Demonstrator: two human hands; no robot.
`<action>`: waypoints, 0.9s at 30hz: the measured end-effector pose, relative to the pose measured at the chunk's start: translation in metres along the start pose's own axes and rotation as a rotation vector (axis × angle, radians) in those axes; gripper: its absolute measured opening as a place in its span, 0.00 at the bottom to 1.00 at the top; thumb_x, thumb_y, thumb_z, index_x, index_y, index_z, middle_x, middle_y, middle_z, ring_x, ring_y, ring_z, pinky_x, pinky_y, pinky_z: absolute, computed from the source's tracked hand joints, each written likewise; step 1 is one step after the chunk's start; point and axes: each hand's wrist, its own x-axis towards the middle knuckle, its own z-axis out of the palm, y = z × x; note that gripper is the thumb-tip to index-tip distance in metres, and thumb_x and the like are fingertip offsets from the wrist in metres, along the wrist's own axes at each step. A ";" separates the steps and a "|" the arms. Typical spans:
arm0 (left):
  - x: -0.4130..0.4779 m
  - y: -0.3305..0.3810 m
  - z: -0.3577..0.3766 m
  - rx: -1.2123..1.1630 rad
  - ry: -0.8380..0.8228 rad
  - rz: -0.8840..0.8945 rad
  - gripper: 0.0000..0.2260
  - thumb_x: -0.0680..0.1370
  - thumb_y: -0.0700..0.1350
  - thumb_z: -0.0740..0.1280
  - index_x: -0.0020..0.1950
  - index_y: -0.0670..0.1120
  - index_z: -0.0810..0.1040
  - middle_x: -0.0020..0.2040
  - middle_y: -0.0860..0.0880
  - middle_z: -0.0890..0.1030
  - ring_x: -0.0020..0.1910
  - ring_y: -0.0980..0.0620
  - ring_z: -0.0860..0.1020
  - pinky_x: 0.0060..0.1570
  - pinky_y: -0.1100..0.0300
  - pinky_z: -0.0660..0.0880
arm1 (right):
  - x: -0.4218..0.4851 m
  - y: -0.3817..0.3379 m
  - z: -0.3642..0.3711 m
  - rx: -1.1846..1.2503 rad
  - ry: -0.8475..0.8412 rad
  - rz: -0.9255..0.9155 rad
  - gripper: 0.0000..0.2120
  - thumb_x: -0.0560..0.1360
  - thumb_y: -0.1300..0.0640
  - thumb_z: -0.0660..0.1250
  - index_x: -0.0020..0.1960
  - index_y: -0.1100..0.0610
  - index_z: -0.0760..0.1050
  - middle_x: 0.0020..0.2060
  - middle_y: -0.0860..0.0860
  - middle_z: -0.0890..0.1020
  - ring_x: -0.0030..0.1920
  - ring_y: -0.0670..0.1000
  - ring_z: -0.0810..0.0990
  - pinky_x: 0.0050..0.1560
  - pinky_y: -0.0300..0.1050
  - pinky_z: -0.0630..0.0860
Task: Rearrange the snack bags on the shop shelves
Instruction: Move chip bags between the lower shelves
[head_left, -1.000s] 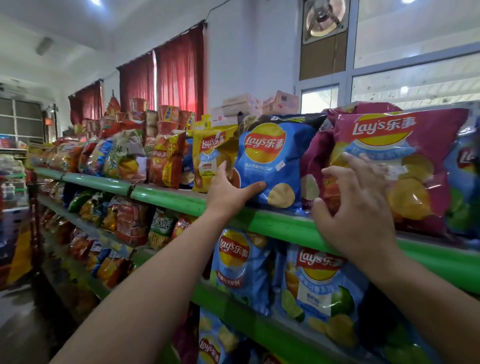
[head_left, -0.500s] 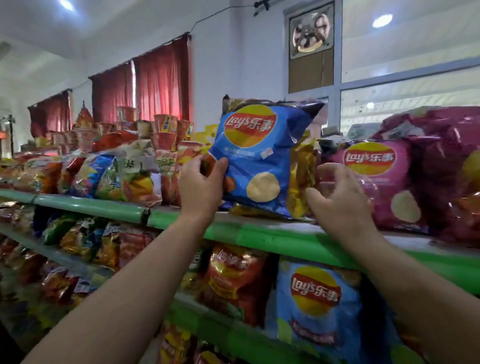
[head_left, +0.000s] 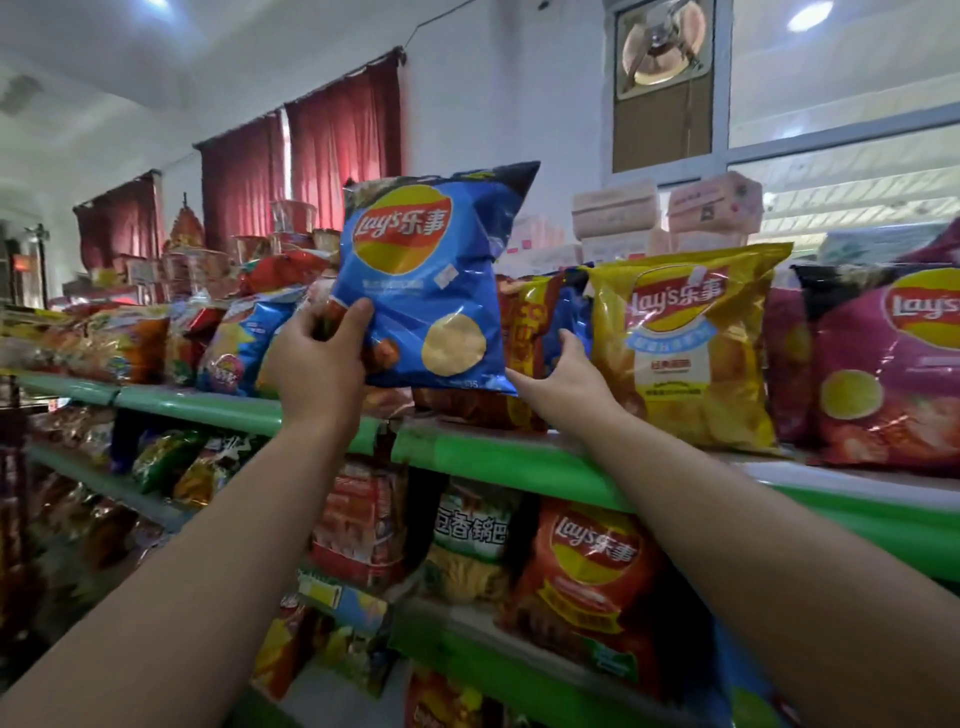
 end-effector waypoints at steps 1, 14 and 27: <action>0.005 -0.004 -0.005 -0.001 0.016 -0.014 0.11 0.73 0.56 0.71 0.38 0.51 0.78 0.35 0.60 0.82 0.35 0.63 0.81 0.32 0.66 0.76 | 0.005 -0.002 0.006 0.007 0.003 0.011 0.52 0.65 0.35 0.73 0.78 0.51 0.50 0.73 0.52 0.68 0.66 0.54 0.73 0.58 0.43 0.72; 0.013 -0.023 -0.029 -0.001 0.115 -0.034 0.13 0.77 0.52 0.67 0.32 0.55 0.79 0.24 0.58 0.80 0.23 0.61 0.78 0.25 0.66 0.74 | 0.005 -0.026 -0.031 -0.013 0.236 -0.116 0.28 0.74 0.48 0.71 0.71 0.45 0.64 0.61 0.49 0.79 0.59 0.53 0.78 0.58 0.57 0.78; -0.025 -0.041 0.081 0.303 0.075 -0.060 0.16 0.80 0.53 0.64 0.49 0.42 0.84 0.48 0.41 0.82 0.44 0.43 0.79 0.44 0.52 0.75 | -0.062 0.019 -0.188 0.110 0.628 -0.268 0.22 0.71 0.43 0.69 0.64 0.46 0.74 0.46 0.43 0.82 0.41 0.38 0.82 0.41 0.38 0.79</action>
